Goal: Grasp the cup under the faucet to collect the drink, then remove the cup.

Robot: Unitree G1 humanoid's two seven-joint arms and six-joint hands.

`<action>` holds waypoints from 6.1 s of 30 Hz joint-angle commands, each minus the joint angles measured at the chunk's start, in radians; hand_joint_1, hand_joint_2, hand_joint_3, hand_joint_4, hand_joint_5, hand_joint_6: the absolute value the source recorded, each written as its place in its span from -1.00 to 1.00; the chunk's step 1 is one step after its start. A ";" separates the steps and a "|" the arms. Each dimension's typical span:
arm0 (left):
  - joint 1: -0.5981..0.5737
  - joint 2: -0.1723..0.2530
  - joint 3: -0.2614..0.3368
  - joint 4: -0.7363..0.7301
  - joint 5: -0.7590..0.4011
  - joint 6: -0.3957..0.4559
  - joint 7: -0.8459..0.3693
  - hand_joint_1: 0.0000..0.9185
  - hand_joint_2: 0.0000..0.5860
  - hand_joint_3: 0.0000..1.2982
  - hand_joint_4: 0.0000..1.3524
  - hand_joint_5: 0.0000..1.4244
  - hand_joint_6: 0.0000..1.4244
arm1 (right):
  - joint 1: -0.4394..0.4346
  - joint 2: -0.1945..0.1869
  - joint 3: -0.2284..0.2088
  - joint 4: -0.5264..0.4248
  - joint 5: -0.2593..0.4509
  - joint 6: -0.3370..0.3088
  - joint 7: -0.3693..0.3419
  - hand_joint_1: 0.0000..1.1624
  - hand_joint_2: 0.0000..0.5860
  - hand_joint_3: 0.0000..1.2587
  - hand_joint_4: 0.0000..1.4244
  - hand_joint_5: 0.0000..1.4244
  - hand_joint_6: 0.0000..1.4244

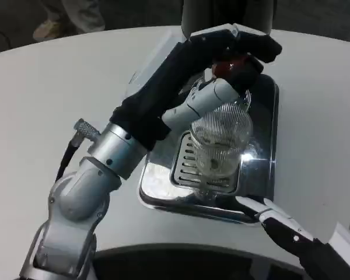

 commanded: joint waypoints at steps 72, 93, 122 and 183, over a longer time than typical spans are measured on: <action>0.035 0.114 -0.031 0.046 0.153 -0.208 0.043 -0.94 -0.66 -0.29 -0.48 -0.41 -0.58 | -0.107 0.155 0.048 0.194 -0.090 0.076 -0.230 0.62 -0.32 -0.90 -0.90 -0.93 -0.80; 0.026 0.122 -0.048 0.043 0.167 -0.210 0.049 -0.95 -0.66 -0.28 -0.48 -0.41 -0.59 | -0.345 0.303 0.100 0.624 -0.067 -0.188 -0.513 0.64 -0.44 -0.92 -0.94 -0.96 -0.79; 0.024 0.124 -0.051 0.030 0.184 -0.196 0.060 -0.97 -0.65 -0.26 -0.48 -0.41 -0.59 | -0.772 0.367 0.155 1.127 -0.118 -0.265 -0.739 0.61 -0.47 -0.92 -0.94 -0.95 -0.77; 0.008 0.069 0.008 0.080 -0.084 -0.023 -0.020 -0.98 -0.67 -0.35 -0.67 -0.57 -0.68 | -1.098 0.398 0.109 1.453 -0.083 -0.264 -0.899 0.66 -0.44 -0.46 -0.26 -0.18 -0.30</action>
